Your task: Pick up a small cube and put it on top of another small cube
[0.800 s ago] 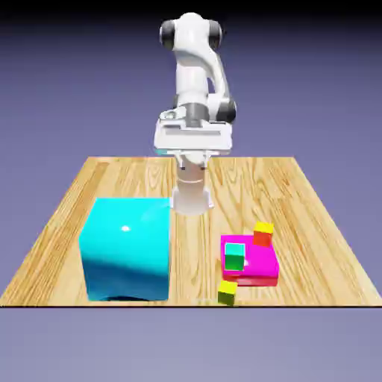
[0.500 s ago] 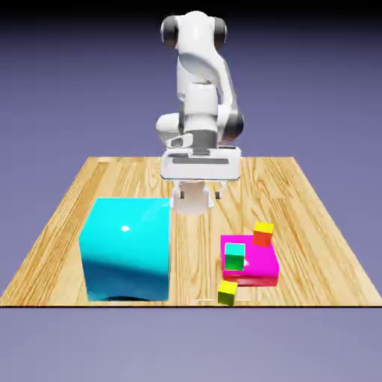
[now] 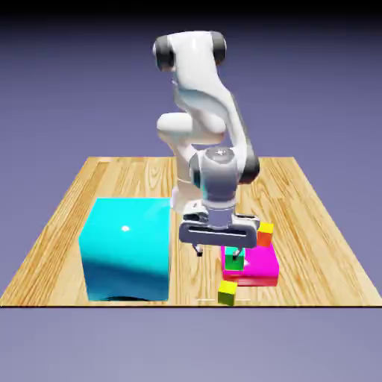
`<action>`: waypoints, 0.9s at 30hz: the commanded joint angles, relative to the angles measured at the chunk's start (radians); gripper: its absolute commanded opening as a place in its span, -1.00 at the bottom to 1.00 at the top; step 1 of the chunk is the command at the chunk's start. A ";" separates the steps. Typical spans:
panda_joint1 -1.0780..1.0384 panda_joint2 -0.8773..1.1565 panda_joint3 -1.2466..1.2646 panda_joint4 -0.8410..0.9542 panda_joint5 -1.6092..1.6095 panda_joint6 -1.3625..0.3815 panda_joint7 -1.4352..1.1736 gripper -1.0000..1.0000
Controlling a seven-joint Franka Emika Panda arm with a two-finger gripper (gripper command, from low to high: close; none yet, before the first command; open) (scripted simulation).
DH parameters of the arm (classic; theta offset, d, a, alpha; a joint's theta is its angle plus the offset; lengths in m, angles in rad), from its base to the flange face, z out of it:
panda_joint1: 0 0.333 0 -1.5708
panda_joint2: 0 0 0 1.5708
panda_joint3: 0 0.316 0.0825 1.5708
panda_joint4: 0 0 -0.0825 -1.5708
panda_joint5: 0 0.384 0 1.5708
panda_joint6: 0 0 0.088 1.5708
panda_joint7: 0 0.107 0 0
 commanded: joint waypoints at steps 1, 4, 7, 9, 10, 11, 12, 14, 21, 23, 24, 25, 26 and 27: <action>-0.010 0.036 0.015 0.026 -0.005 -0.025 0.019 0.00; -0.038 0.145 0.058 0.102 -0.019 -0.101 0.075 0.00; -0.050 0.191 0.077 0.135 -0.025 -0.133 0.099 0.00; -0.025 0.263 0.047 0.126 -0.057 -0.053 0.117 0.00; -0.012 0.299 0.032 0.121 -0.073 -0.013 0.126 0.00; -0.007 0.316 0.025 0.119 -0.080 0.005 0.131 0.00; -0.007 0.316 0.025 0.119 -0.080 0.005 0.131 -1.00; -0.019 0.280 0.040 0.124 -0.064 -0.035 0.121 -1.00; 0.076 0.065 -0.005 0.123 -0.023 -0.234 -0.099 -1.00; 0.142 -0.003 -0.053 0.108 -0.006 -0.281 -0.186 -1.00; 0.175 -0.036 -0.078 0.100 0.002 -0.304 -0.229 -1.00; 0.208 -0.070 -0.102 0.092 0.011 -0.328 -0.272 -1.00; 0.241 -0.104 -0.126 0.085 0.020 -0.351 -0.316 -1.00; 0.274 -0.140 -0.156 0.068 0.043 -0.369 -0.345 -1.00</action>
